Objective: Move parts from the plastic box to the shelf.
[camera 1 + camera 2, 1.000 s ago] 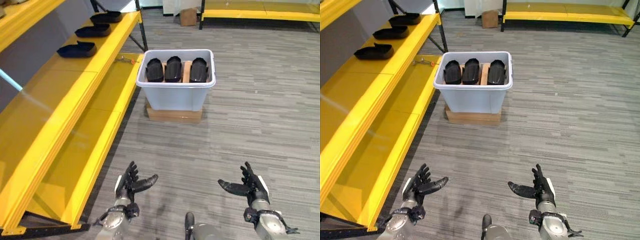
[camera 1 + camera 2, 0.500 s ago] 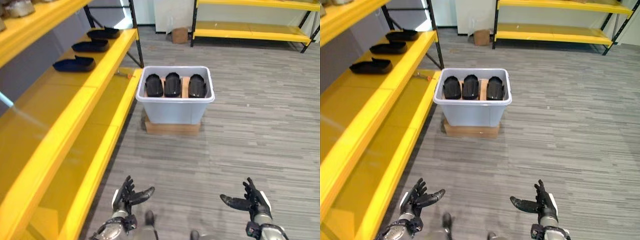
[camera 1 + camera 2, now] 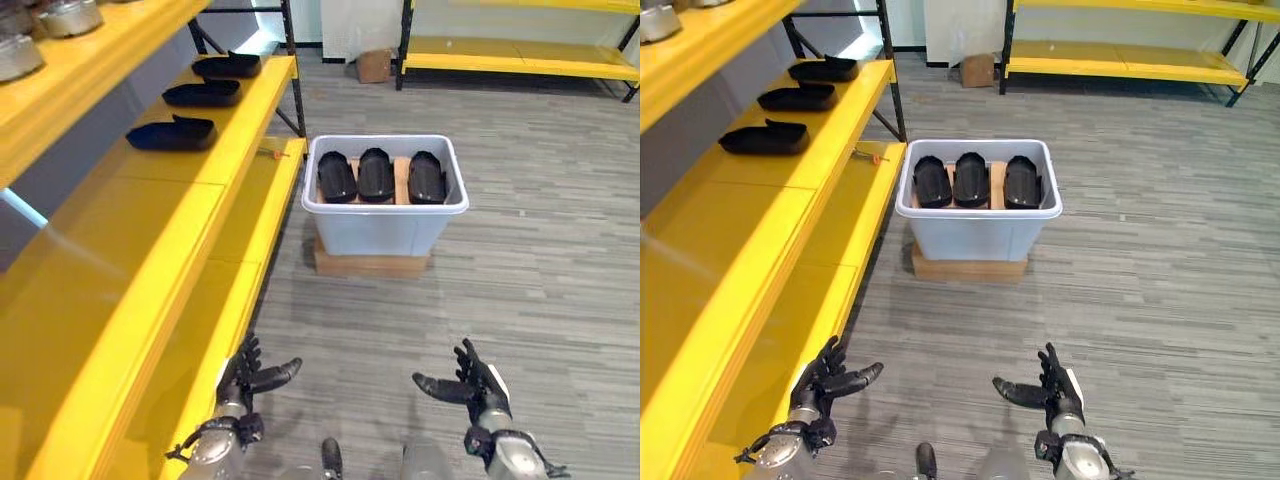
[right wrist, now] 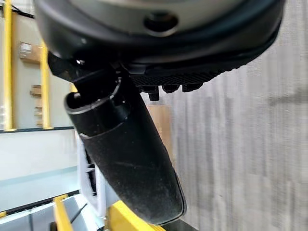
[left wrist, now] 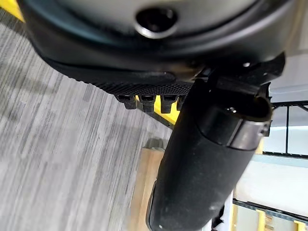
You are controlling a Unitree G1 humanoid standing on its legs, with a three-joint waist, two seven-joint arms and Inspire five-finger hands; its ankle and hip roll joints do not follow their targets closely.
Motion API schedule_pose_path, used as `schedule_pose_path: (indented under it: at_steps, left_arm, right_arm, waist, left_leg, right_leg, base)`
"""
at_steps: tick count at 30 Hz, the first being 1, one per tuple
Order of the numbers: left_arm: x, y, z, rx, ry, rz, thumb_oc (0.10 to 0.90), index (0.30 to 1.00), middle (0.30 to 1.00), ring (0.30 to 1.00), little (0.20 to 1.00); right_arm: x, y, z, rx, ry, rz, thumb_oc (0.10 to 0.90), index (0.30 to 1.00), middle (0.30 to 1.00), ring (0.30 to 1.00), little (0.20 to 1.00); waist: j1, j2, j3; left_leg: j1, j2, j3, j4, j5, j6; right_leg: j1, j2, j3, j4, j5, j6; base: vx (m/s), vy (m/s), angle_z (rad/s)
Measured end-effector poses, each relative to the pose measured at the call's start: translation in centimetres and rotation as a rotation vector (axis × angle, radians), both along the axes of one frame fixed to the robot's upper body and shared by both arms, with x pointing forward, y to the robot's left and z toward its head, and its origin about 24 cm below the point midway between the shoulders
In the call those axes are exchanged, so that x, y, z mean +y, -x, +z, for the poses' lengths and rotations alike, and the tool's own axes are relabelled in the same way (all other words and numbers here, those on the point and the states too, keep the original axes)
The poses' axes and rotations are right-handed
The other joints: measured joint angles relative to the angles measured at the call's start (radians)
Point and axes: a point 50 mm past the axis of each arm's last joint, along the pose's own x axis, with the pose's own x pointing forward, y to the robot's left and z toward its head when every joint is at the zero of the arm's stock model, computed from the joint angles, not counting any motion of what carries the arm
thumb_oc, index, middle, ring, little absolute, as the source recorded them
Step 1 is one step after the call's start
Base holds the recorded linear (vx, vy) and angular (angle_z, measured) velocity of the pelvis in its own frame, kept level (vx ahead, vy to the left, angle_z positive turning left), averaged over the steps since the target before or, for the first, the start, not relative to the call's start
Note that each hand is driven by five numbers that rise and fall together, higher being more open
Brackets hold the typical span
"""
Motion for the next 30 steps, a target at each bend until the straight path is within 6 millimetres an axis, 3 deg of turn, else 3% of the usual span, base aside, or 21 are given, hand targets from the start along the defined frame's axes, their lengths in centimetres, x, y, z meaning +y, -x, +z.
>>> schedule_pose_path:
  at_steps: [2, 3, 6, 7, 9, 10, 11, 12, 14, 18, 20, 21, 22, 24, 25, 26, 28, 30]
  left_arm:
    - [0.1, 0.0, 0.0, 0.004, -0.003, 0.009, 0.900, 1.000, 1.000, 1.000, 1.000]
    - [0.1, 0.0, -0.1, 0.009, -0.007, 0.015, 0.900, 1.000, 1.000, 1.000, 1.000]
    - [0.1, 0.1, -0.5, 0.023, -0.003, 0.019, 0.900, 1.000, 1.000, 1.000, 1.000]
    - [0.1, 0.3, -0.6, 0.029, -0.003, 0.021, 0.900, 1.000, 1.000, 1.000, 1.000]
    - [0.2, 0.7, -0.9, 0.042, -0.003, 0.025, 0.900, 1.000, 1.000, 1.000, 1.000]
    - [0.2, 0.9, -1.0, 0.049, 0.000, 0.033, 0.900, 1.000, 1.000, 1.000, 1.000]
    - [-0.1, 1.1, -1.2, 0.051, 0.022, 0.054, 0.900, 1.000, 1.000, 1.000, 1.000]
    - [-0.7, 1.0, -1.2, 0.047, 0.036, 0.046, 0.900, 1.000, 1.000, 1.000, 1.000]
    - [-1.7, 0.8, -1.2, 0.039, 0.066, 0.016, 0.900, 1.000, 1.000, 1.000, 1.000]
    - [-2.1, -0.3, -0.7, 0.009, 0.078, 0.000, 0.900, 1.000, 1.000, 1.000, 1.000]
    - [-1.9, -1.4, 0.0, -0.032, 0.073, 0.002, 0.900, 1.000, 1.000, 1.000, 1.000]
    - [-2.0, -1.3, -0.1, -0.030, 0.075, 0.003, 0.900, 1.000, 1.000, 1.000, 1.000]
    - [-2.0, -1.0, -0.2, -0.021, 0.078, 0.002, 0.900, 1.000, 1.000, 1.000, 1.000]
    - [-2.2, -0.6, -0.6, -0.004, 0.081, -0.004, 0.900, 1.000, 1.000, 1.000, 1.000]
    - [-2.2, -0.3, -0.7, 0.004, 0.084, -0.003, 0.900, 1.000, 1.000, 1.000, 1.000]
    - [-2.1, -0.3, -0.7, 0.002, 0.082, 0.002, 0.900, 1.000, 1.000, 1.000, 1.000]
    - [-2.0, -0.4, -0.6, -0.002, 0.080, 0.012, 0.900, 1.000, 1.000, 1.000, 1.000]
    - [-1.5, 0.8, -1.4, 0.045, 0.073, 0.031, 0.900, 1.000, 1.000, 1.000, 1.000]
  right_arm:
    - [0.0, 0.0, 0.0, 0.001, 0.000, 0.003, 0.900, 1.000, 1.000, 1.000, 1.000]
    - [0.1, -0.2, 0.1, -0.008, -0.002, 0.003, 0.900, 1.000, 1.000, 1.000, 1.000]
    - [0.0, 0.3, -0.2, 0.015, 0.000, -0.004, 0.900, 1.000, 1.000, 1.000, 1.000]
    - [-0.1, 0.4, -0.2, 0.021, 0.000, -0.006, 0.900, 1.000, 1.000, 1.000, 1.000]
    - [-0.2, 1.2, -0.6, 0.045, -0.001, -0.012, 0.900, 1.000, 1.000, 1.000, 1.000]
    - [-0.3, 1.6, -0.8, 0.059, 0.001, -0.009, 0.900, 1.000, 1.000, 1.000, 1.000]
    - [-0.5, 1.5, -1.1, 0.073, 0.009, -0.012, 0.900, 1.000, 1.000, 1.000, 1.000]
    - [-0.8, 1.6, -1.1, 0.082, 0.016, -0.019, 0.900, 1.000, 1.000, 1.000, 1.000]
    - [-1.7, 1.0, -0.6, 0.064, 0.046, -0.014, 0.900, 1.000, 1.000, 1.000, 1.000]
    - [-2.5, -1.7, 1.2, -0.029, 0.093, 0.005, 0.900, 1.000, 1.000, 1.000, 1.000]
    - [-2.6, -2.5, 1.8, -0.060, 0.096, 0.000, 0.900, 1.000, 1.000, 1.000, 1.000]
    - [-2.6, -2.3, 1.7, -0.057, 0.096, 0.000, 0.900, 1.000, 1.000, 1.000, 1.000]
    - [-2.7, -1.9, 1.5, -0.049, 0.098, -0.003, 0.900, 1.000, 1.000, 1.000, 1.000]
    - [-2.9, -1.4, 1.3, -0.034, 0.101, -0.011, 0.900, 1.000, 1.000, 1.000, 1.000]
    - [-3.3, -0.8, 1.2, -0.018, 0.110, -0.019, 0.900, 1.000, 1.000, 1.000, 1.000]
    - [-3.3, -0.4, 0.8, -0.002, 0.103, -0.033, 0.900, 1.000, 1.000, 1.000, 1.000]
    - [-3.0, 0.1, 0.4, 0.014, 0.086, -0.057, 0.900, 1.000, 1.000, 1.000, 1.000]
    - [-2.5, 0.1, 0.2, 0.018, 0.072, -0.052, 0.900, 1.000, 1.000, 1.000, 1.000]
  waist:
    - [-0.002, 0.011, 0.017]
    - [-0.001, 0.021, 0.029]
    - [-0.014, 0.005, 0.033]
    - [-0.015, 0.002, 0.033]
    - [-0.015, -0.010, 0.027]
    - [-0.012, -0.017, 0.017]
    - [-0.017, -0.007, 0.012]
    - [-0.019, 0.010, -0.002]
    - [-0.015, 0.048, -0.017]
    - [-0.034, 0.050, -0.019]
    - [-0.026, 0.013, -0.019]
    - [-0.005, -0.010, -0.017]
    - [0.011, -0.026, -0.010]
    - [0.016, -0.036, -0.008]
    - [0.009, -0.046, -0.005]
    - [0.003, -0.052, -0.002]
    - [0.021, -0.077, 0.016]
    - [0.026, -0.075, 0.016]
  left_leg:
    - [0.001, 0.003, 0.001, 0.002, -0.023, -0.010]
    - [0.003, 0.011, 0.032, -0.004, -0.027, -0.035]
    - [0.058, -0.007, 0.032, -0.021, -0.053, -0.072]
    - [0.077, -0.007, 0.029, -0.022, -0.055, -0.068]
    - [0.135, -0.005, 0.008, -0.036, -0.074, -0.099]
    - [0.156, 0.003, -0.009, -0.038, -0.092, -0.122]
    - [0.173, 0.027, -0.026, -0.050, -0.099, -0.143]
    - [0.178, 0.057, -0.044, -0.054, -0.107, -0.162]
    - [0.185, 0.119, -0.038, -0.054, -0.103, -0.188]
    - [0.163, 0.188, -0.044, 0.007, -0.067, -0.240]
    - [0.069, 0.208, -0.056, 0.217, -0.057, -0.257]
    - [-0.025, 0.220, -0.107, 0.447, 0.006, -0.325]
    - [-0.088, 0.214, -0.153, 0.594, 0.052, -0.343]
    - [-0.164, 0.183, -0.172, 0.735, 0.048, -0.342]
    - [-0.245, 0.156, -0.117, 0.768, 0.045, -0.333]
    - [-0.289, 0.167, -0.062, 0.733, 0.017, -0.295]
    - [-0.304, 0.189, 0.026, 0.505, -0.008, -0.241]
    - [-0.305, 0.240, 0.019, 0.310, 0.009, -0.233]
  right_leg:
    - [-0.028, 0.004, -0.072, -0.144, -0.018, -0.009]
    - [-0.011, -0.008, -0.200, -0.455, 0.002, 0.001]
    - [0.021, -0.025, -0.182, -0.799, 0.141, 0.035]
    - [0.036, -0.029, -0.182, -0.837, 0.168, 0.029]
    - [0.080, -0.036, -0.194, -0.785, 0.193, 0.016]
    - [0.115, -0.030, -0.190, -0.788, 0.239, 0.007]
    - [0.124, -0.016, -0.198, -0.762, 0.277, 0.013]
    - [0.128, 0.009, -0.201, -0.743, 0.300, -0.022]
    - [0.132, 0.073, -0.224, -0.732, 0.276, -0.078]
    - [0.136, 0.128, -0.248, -0.683, 0.192, -0.108]
    - [0.150, 0.152, -0.243, -0.688, 0.151, -0.126]
    - [0.188, 0.174, -0.226, -0.700, 0.136, -0.174]
    - [0.215, 0.178, -0.222, -0.704, 0.119, -0.198]
    - [0.246, 0.180, -0.228, -0.711, 0.117, -0.202]
    - [0.271, 0.189, -0.239, -0.726, 0.091, -0.218]
    - [0.286, 0.197, -0.231, -0.737, 0.055, -0.214]
    - [0.304, 0.215, -0.233, -0.749, 0.081, -0.220]
    - [0.350, 0.251, -0.221, -0.776, 0.076, -0.213]
  base:
    - [0.31, -0.142, -0.32]
    - [0.31, -0.210, -0.38]
    - [0.23, -0.157, -0.06]
    - [0.15, -0.118, 0.15]
    - [0.25, -0.213, 0.26]
    - [0.31, -0.272, 0.36]
    - [0.13, -0.120, 0.48]
    - [0.25, -0.284, 0.46]
    - [0.15, -0.205, 0.14]
    - [0.16, -0.259, 0.01]
    - [0.18, -0.338, -0.15]
    - [0.13, -0.207, -0.37]
    - [0.15, -0.193, -0.45]
    - [0.19, -0.136, -0.23]
    - [0.22, -0.105, 0.11]
    - [0.27, -0.065, 0.28]
    - [0.23, 0.025, -0.05]
    - [0.35, 0.145, -0.35]
